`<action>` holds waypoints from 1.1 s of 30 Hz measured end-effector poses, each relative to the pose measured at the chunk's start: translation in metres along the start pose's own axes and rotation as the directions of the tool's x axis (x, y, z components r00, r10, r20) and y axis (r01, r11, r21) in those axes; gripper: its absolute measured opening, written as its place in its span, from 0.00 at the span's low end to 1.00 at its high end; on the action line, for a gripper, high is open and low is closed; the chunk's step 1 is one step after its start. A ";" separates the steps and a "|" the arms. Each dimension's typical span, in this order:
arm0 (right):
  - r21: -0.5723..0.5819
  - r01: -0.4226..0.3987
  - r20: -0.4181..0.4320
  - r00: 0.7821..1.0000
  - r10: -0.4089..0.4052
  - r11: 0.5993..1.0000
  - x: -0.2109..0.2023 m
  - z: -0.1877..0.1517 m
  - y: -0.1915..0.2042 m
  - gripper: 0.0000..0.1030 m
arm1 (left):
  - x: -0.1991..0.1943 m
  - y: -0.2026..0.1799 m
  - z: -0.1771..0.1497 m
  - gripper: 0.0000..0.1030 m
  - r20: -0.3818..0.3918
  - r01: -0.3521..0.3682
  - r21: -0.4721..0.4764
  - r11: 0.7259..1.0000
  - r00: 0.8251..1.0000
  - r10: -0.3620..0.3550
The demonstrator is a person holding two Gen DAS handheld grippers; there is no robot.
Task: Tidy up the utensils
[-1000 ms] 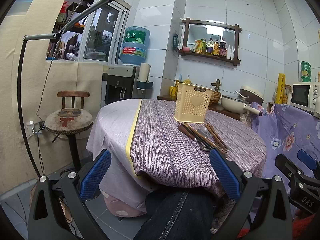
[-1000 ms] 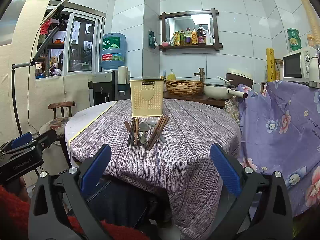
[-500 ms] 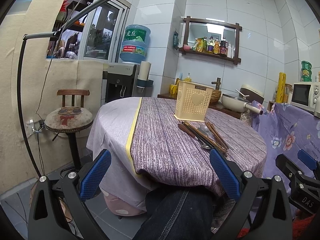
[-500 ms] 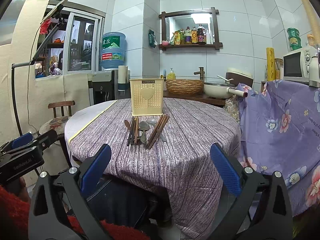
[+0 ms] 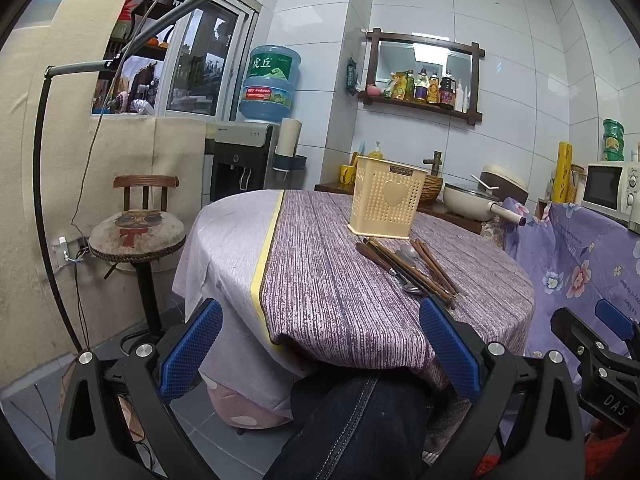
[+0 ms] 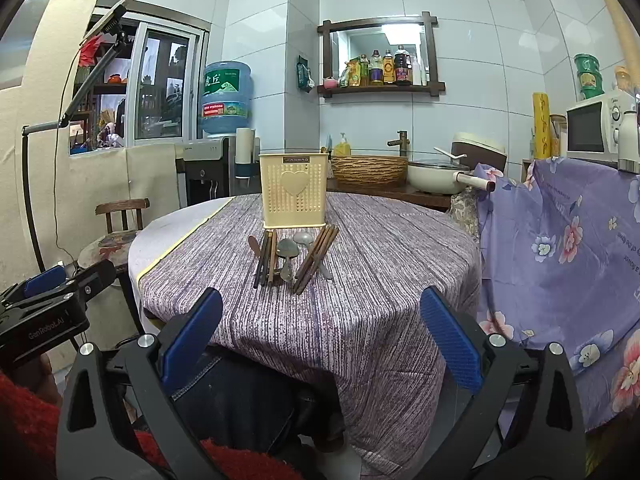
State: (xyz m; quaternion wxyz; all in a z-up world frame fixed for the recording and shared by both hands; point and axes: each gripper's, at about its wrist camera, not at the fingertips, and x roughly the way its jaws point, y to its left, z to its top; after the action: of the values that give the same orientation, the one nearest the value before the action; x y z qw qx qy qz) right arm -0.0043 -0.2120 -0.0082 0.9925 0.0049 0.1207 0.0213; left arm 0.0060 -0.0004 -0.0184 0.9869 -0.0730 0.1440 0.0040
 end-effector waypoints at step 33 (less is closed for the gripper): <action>0.004 0.043 -0.296 0.954 -0.040 0.999 0.112 0.029 -0.044 0.95 | 0.138 0.021 0.058 0.92 -0.441 0.073 -0.050 0.996 0.893 -0.088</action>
State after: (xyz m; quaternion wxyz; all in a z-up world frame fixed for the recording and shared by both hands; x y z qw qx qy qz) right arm 0.1135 -0.2516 -0.0078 0.9635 0.0043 0.2678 0.0002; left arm 0.1544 0.0272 -0.0062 0.9262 -0.0939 0.3615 -0.0510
